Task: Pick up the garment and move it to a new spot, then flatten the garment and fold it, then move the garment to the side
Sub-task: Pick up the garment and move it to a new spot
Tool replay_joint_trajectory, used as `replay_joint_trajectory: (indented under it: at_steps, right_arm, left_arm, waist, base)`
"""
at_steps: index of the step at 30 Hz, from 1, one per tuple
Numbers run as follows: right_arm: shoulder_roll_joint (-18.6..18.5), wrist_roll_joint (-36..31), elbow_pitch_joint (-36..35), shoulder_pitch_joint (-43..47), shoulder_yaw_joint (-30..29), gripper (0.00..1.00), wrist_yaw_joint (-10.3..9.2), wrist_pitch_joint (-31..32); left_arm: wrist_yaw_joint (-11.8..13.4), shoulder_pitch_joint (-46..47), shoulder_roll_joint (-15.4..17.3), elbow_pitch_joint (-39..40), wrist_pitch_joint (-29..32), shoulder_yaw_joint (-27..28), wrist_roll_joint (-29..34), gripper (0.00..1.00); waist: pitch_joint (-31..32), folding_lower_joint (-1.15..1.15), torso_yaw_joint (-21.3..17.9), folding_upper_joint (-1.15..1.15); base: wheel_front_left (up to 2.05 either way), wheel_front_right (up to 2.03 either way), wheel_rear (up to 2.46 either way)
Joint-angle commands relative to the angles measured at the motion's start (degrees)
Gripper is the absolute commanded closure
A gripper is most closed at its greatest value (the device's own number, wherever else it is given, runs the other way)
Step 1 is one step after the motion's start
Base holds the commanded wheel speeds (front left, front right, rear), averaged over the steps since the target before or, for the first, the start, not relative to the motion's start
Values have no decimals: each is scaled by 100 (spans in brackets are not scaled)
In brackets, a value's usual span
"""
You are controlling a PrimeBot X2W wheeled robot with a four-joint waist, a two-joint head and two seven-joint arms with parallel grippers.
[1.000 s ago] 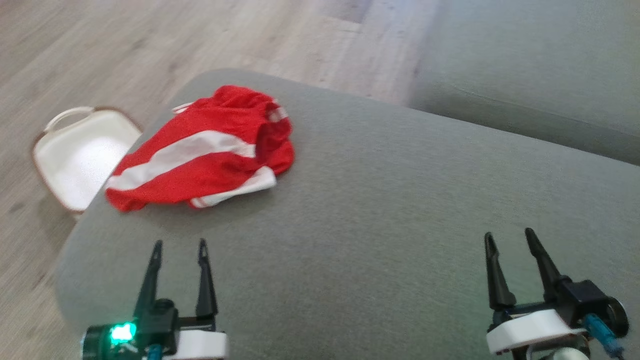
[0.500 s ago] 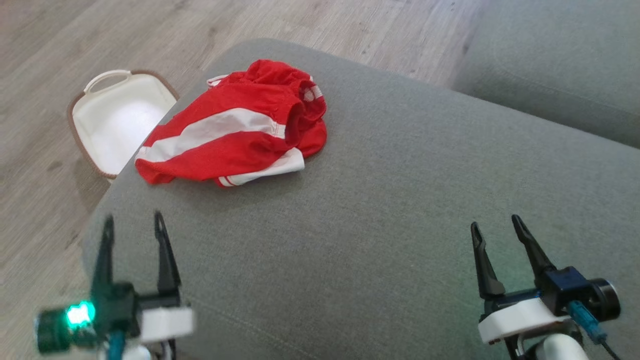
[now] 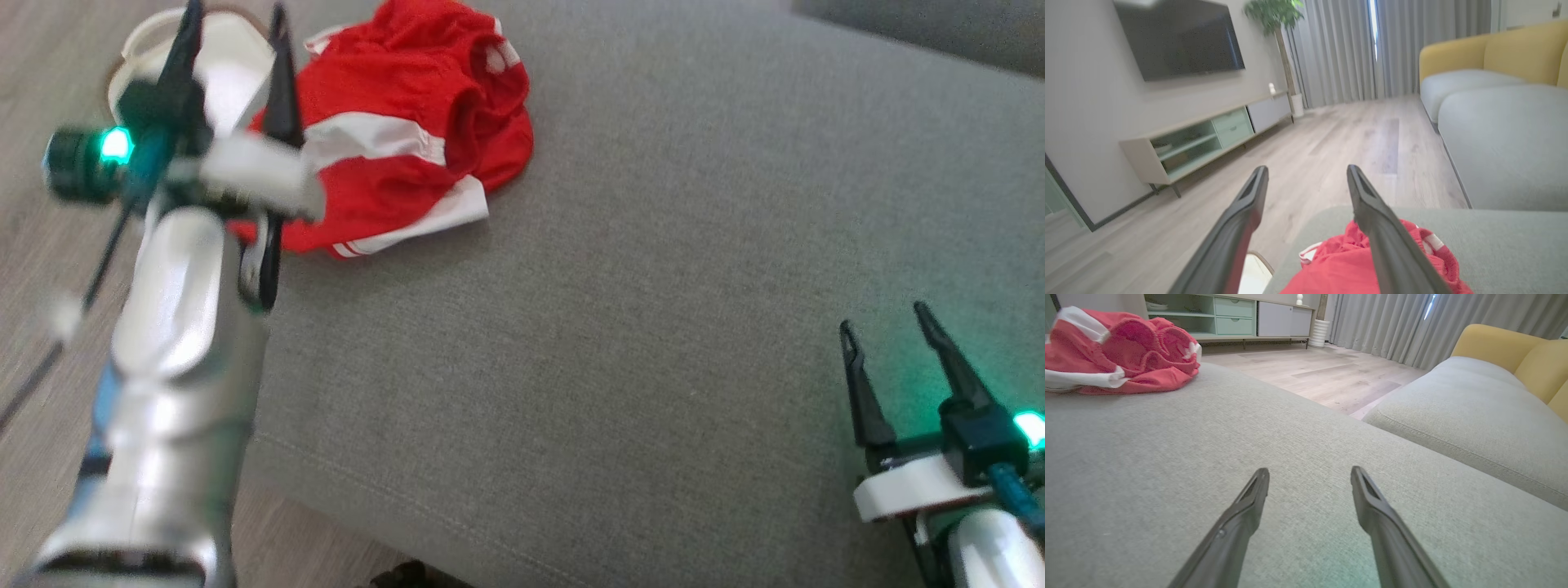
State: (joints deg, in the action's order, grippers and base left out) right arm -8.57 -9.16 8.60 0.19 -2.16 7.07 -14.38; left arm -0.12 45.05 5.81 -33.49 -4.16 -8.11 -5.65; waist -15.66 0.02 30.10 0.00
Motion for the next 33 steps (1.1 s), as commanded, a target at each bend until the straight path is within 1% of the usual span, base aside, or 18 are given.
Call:
replay_joint_trajectory:
  at_steps: [1, 4, 7, 8, 10, 12, 13, 14, 15, 17, 19, 22, 25, 28, 33]
  right_arm:
    - [-117, -39, -235, -156, 137, 0, 42, -62]
    - [-212, -50, -288, -221, 239, 0, 42, -62]
    - [-247, -46, -334, -311, 320, 0, 42, -62]
    - [-247, -46, -334, -311, 320, 0, 42, -62]
    - [-259, -34, -368, -373, 352, 0, 42, -62]
    - [-246, -29, -389, -386, 350, 0, 42, -62]
    - [-245, -30, -391, -379, 351, 0, 42, -62]
    - [-248, -30, -396, -369, 345, 0, 42, -62]
    - [-252, -27, -402, -358, 327, 0, 42, -62]
    - [-273, -16, -407, -339, 293, 0, 42, -62]
    - [-273, -3, -400, -321, 258, 0, 42, -62]
    - [-218, 7, -378, -302, 243, 0, 42, -62]
    - [-89, 31, -327, -270, 299, 0, 42, -62]
    - [75, 75, -249, -221, 364, 0, 42, -62]
    - [363, 156, -118, -114, 507, 0, 42, -62]
  left_arm:
    - [-102, 424, 131, -310, 297, 109, -78, 0]
    - [-165, 921, 133, -1315, 798, 100, -154, 0]
    - [-93, 1184, 304, -2220, 1128, 40, -58, 0]
    - [-93, 1184, 304, -2220, 1128, 40, -58, 0]
    - [4, 1262, 435, -2685, 1221, -110, 128, 0]
    - [94, 1296, 414, -2972, 1121, 0, 10, 0]
    - [93, 1300, 405, -3089, 1037, 56, -62, 0]
    - [57, 1306, 403, -3189, 954, 75, -101, 75]
    - [13, 1316, 394, -3273, 864, 102, -153, 100]
    - [-116, 1356, 410, -3426, 684, 148, -246, 100]
    - [-134, 1420, 403, -3511, 451, 193, -316, 100]
    - [-133, 1547, 480, -3523, -34, 137, -272, 100]
    - [-187, 1685, 564, -3522, -479, 55, -213, 100]
    - [-258, 1843, 645, -3477, -770, -91, -98, 100]
    - [-404, 2069, 826, -3243, -992, -437, 188, 100]
  waist:
    - [-267, -2, -59, 0]
    - [-414, -2, -178, 0]
    - [-529, -2, -350, 0]
    - [-529, -2, -350, 0]
    - [-608, -2, -456, 0]
    - [-653, -2, -543, 0]
    - [-666, -2, -584, 0]
    - [-683, -2, -615, 0]
    - [-699, -2, -637, 0]
    - [-720, -2, -668, 0]
    - [-691, -2, -683, 0]
    - [-555, -2, -694, 0]
    - [-283, -2, -707, 0]
    - [52, -2, -757, 0]
    - [749, -2, -1076, 0]
  base:
    - [0, 0, 0]
    - [0, 0, 0]
    - [0, 0, 0]
    - [0, 0, 0]
    - [0, 0, 0]
    - [0, 0, 0]
    - [0, 0, 0]
    - [0, 0, 0]
    - [0, 0, 0]
    - [0, 0, 0]
    - [0, 0, 0]
    - [0, 0, 0]
    - [0, 0, 0]
    - [0, 0, 0]
    - [0, 0, 0]
